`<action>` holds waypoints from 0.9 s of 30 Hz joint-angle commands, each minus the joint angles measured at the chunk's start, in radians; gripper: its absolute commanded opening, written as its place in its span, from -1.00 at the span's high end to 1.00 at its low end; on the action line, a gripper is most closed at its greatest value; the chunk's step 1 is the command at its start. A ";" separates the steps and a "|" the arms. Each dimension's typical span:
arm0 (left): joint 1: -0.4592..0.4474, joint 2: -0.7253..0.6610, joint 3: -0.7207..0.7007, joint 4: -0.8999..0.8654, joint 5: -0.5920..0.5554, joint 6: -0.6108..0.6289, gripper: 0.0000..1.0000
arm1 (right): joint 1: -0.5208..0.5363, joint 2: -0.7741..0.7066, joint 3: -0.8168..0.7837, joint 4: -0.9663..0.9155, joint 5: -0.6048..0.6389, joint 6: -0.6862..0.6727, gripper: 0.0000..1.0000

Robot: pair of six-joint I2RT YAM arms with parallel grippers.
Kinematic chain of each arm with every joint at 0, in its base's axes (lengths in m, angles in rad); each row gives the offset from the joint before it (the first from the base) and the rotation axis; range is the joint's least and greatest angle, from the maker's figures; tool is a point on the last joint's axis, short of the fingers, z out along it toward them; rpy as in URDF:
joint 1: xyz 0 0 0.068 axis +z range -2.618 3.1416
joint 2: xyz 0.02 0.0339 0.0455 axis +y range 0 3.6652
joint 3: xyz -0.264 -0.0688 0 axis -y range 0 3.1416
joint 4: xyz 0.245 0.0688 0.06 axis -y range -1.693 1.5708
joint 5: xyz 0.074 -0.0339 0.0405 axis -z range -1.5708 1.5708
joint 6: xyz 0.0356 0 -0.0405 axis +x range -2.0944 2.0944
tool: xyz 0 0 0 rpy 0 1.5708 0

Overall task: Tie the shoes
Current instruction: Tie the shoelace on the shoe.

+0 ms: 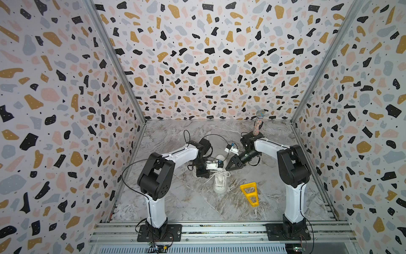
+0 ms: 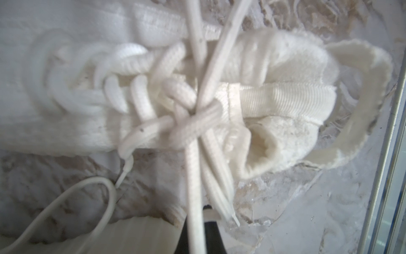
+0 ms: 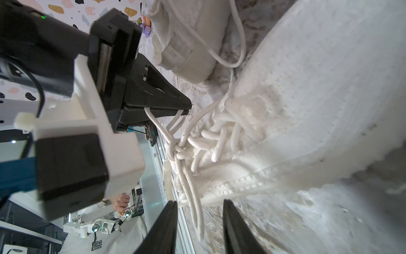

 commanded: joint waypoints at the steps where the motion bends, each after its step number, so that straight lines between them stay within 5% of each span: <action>1: 0.004 0.004 0.028 -0.036 0.024 -0.010 1.00 | 0.020 0.006 0.015 -0.007 -0.010 0.001 0.40; 7: 0.004 -0.004 0.021 -0.039 0.013 -0.015 1.00 | 0.017 -0.010 0.004 -0.009 -0.001 -0.002 1.00; 27: 0.016 -0.009 -0.041 -0.038 -0.051 0.003 1.00 | -0.003 -0.058 -0.010 -0.063 0.157 -0.025 1.00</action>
